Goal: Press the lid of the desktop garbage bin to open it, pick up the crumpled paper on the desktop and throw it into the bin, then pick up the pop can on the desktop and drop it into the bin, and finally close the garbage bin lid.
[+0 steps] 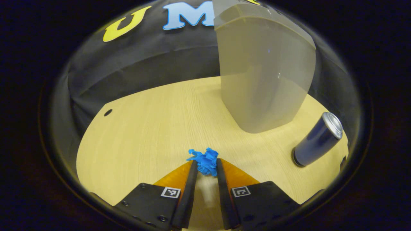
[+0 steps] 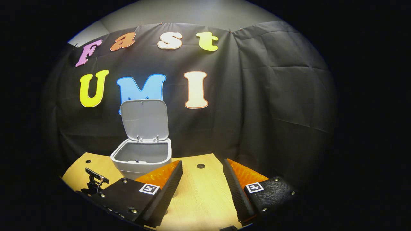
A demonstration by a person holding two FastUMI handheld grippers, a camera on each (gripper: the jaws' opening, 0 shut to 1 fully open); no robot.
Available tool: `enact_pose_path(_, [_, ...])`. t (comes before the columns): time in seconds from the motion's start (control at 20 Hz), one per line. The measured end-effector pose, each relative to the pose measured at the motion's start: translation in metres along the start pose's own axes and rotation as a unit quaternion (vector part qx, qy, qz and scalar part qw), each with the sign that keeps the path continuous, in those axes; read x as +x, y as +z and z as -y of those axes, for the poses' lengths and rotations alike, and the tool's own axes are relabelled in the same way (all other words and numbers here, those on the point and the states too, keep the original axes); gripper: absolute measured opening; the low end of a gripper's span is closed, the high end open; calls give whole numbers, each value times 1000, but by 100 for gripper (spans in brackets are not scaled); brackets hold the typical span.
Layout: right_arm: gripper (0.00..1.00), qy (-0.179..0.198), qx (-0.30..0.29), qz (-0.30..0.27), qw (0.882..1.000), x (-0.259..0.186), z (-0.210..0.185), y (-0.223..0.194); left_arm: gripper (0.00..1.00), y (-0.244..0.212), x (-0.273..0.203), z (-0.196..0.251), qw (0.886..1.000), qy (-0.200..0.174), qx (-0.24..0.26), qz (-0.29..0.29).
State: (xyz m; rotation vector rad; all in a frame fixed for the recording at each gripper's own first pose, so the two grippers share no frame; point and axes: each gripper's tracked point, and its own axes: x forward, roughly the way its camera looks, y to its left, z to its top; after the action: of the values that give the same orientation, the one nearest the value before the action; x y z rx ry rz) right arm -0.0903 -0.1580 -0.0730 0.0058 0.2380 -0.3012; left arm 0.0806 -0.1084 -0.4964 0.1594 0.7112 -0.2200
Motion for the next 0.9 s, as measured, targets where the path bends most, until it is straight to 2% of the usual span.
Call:
enact_pose_path(0.35, [83,11,5,-4,1000,0,-5,-6,45,39,-36,15,998,-5,23,53])
enact_pose_path(0.45, [83,16,9,-4,1000,-1,-6,-9,46,56,-47,22,997,-9,16,72])
enact_pose_path(0.5, [83,19,10,-4,1000,-1,-6,-10,43,67,-53,25,997,-9,11,82])
enact_pose_path(0.7, [83,33,20,-8,999,-1,-12,-18,46,123,-81,26,991,-7,2,130])
enact_pose_path(0.9, [83,45,23,-11,999,-1,-17,-27,45,180,-119,16,983,-7,-1,185])
